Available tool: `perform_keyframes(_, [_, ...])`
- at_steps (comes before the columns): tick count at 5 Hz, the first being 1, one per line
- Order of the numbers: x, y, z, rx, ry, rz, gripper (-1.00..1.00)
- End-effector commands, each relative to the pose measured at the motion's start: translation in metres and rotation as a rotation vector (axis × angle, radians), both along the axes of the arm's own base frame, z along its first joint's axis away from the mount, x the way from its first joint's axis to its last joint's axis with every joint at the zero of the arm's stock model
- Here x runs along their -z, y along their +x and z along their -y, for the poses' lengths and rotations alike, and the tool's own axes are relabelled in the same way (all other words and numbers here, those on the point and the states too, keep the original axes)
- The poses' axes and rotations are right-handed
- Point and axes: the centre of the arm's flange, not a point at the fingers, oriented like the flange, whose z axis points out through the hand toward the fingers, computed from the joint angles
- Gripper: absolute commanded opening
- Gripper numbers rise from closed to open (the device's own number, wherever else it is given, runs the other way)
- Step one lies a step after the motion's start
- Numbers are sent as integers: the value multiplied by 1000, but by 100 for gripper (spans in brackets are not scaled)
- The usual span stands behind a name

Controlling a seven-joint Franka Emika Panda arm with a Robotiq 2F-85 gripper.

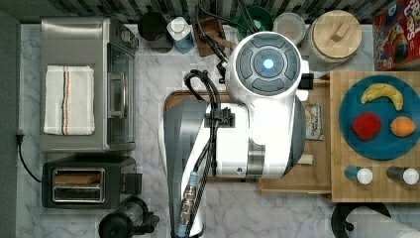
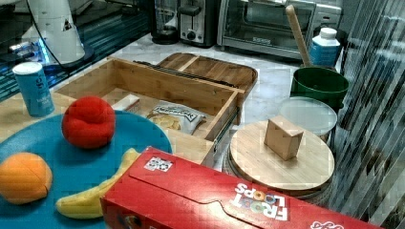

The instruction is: Close the drawer.

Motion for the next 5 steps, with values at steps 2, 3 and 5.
perform_keyframes(2, [12,-4,8,-9,-14,6,100])
perform_keyframes(3, [22,-8,1,-65,19,-19,100])
perform_keyframes(5, [57,-29,-43,-270,16,-40,100])
